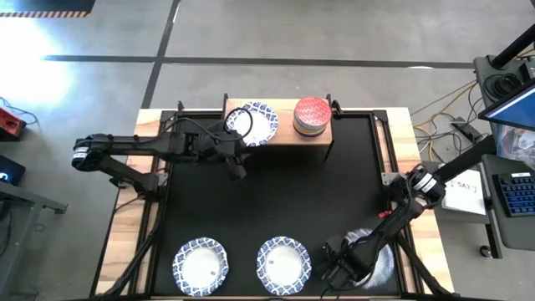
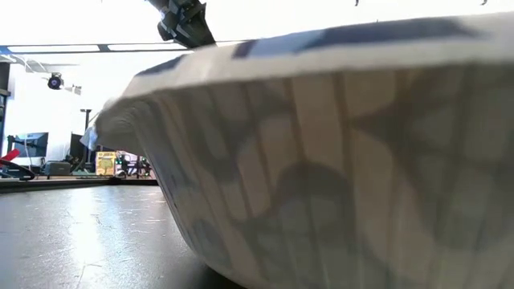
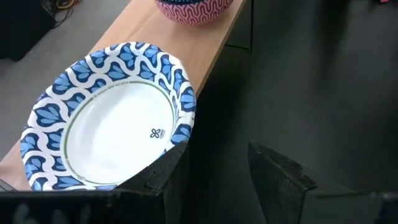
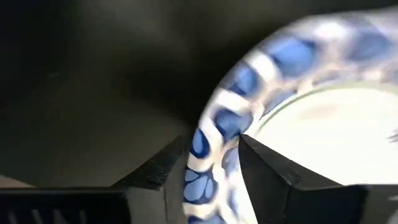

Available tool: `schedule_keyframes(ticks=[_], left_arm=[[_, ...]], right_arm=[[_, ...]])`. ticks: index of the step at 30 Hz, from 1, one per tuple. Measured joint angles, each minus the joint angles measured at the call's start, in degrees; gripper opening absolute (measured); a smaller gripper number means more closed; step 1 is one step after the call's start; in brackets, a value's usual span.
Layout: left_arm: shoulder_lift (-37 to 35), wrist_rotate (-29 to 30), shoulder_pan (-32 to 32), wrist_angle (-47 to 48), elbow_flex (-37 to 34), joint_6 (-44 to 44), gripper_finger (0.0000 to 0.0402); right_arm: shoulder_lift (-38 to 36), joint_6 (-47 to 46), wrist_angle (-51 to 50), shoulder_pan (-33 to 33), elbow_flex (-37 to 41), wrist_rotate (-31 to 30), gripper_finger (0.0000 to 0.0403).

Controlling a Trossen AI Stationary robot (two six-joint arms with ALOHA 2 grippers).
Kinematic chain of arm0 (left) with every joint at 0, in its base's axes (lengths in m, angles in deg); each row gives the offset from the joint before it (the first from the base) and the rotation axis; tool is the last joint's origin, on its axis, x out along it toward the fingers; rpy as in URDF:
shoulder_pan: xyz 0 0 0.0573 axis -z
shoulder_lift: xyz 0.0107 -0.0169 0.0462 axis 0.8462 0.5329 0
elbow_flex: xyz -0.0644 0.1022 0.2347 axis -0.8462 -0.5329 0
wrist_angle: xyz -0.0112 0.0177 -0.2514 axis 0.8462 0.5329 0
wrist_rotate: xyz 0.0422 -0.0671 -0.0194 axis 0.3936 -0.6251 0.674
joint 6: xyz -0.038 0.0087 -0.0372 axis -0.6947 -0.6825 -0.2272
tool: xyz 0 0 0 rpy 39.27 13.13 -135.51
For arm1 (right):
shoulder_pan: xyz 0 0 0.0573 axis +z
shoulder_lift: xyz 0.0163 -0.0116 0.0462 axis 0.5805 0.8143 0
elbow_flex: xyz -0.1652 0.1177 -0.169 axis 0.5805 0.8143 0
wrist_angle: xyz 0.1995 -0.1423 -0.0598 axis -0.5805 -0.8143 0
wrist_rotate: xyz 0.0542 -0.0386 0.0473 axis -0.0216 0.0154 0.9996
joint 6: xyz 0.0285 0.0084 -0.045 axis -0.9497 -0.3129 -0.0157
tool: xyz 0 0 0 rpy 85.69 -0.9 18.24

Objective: Place and stack bowls onto a shelf
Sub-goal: Stack the blue bowl on top of the bowl on the shelf

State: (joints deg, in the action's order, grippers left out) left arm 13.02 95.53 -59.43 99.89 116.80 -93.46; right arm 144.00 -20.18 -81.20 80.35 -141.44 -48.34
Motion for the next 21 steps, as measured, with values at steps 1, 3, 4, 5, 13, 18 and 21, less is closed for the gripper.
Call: schedule_keyframes(ticks=[1, 3, 4, 5, 13, 18, 21], left_arm=[[-0.02, 0.00, 0.00, 0.02, 0.00, 0.00, 0.0149], [-0.31, 0.00, 0.00, 0.08, 0.00, 0.08, 0.0149], [-0.45, 0.00, 0.00, 0.06, 0.00, 0.24, 0.0149], [-0.64, 0.00, 0.00, 0.06, 0.02, 0.28, 0.0149], [-1.63, 0.00, 0.00, 0.06, 0.02, 0.28, 0.0149], [-1.64, 0.00, 0.00, 0.06, 0.02, 0.26, 0.0149], [-1.64, 0.00, 0.00, 0.06, 0.02, 0.26, 0.0149]], right_arm=[[0.31, 0.26, -0.29, 0.00, 0.10, 0.15, 0.0123], [0.68, 0.53, -0.30, 0.00, 0.08, 0.68, 0.0109], [0.79, 0.77, -0.29, 0.00, 0.08, 0.87, 0.0102], [0.81, 1.21, -0.30, 0.00, 0.08, 0.95, 0.0095], [-0.50, 3.86, -0.37, 0.00, 0.08, 1.10, 0.0041], [-0.61, 9.38, -0.42, 0.00, -0.08, 1.08, 0.0019], [-0.66, 13.32, -0.23, -0.06, -0.77, 1.06, 0.0012]])
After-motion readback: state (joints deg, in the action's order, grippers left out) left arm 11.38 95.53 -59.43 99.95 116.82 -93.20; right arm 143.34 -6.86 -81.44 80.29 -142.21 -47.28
